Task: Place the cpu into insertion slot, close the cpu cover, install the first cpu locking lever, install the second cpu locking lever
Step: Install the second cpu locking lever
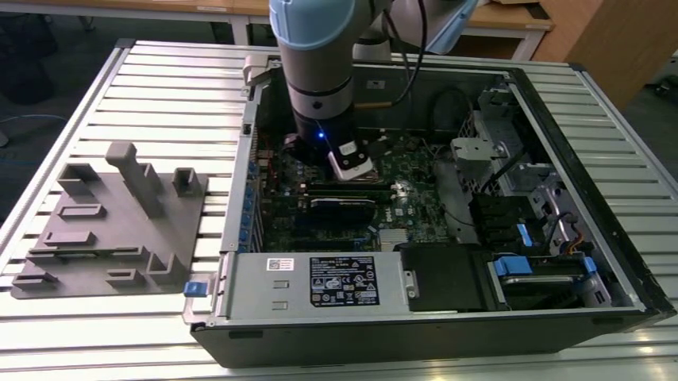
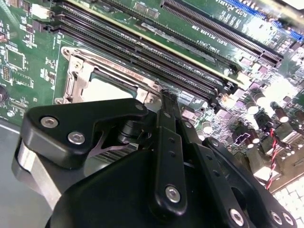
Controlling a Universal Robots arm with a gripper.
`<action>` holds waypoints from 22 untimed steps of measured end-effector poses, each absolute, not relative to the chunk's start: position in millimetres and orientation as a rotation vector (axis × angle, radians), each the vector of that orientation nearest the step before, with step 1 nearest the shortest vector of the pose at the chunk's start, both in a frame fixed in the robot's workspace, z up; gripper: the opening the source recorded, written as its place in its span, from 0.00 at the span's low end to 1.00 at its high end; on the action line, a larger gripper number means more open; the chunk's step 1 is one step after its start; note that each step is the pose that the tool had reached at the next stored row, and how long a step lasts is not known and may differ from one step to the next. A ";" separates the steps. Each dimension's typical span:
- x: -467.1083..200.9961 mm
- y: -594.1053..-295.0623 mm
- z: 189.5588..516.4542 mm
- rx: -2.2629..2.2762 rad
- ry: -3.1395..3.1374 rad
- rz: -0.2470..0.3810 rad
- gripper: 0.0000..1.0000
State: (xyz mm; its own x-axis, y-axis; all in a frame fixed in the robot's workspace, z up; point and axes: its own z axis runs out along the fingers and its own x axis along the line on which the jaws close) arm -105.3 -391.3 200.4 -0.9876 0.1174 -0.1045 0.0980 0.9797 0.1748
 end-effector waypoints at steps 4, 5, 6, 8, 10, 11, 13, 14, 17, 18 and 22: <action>-108.2 -391.3 199.1 0.163 3.005 0.259 0.11; -108.9 -391.3 198.8 0.163 3.003 0.259 0.11; -109.6 -391.3 198.5 0.163 3.002 0.259 0.11; -110.7 -391.4 198.1 0.162 2.999 0.259 0.11; -111.5 -391.5 197.6 0.162 2.997 0.259 0.11; -111.8 -391.5 197.3 0.162 2.996 0.259 0.11; -112.4 -391.6 196.7 0.161 2.994 0.259 0.11; -112.8 -391.6 196.4 0.161 2.993 0.259 0.11; -113.5 -391.7 195.4 0.161 2.991 0.259 0.11; -113.7 -391.7 195.1 0.161 2.990 0.259 0.11; -114.3 -391.7 193.7 0.160 2.988 0.259 0.11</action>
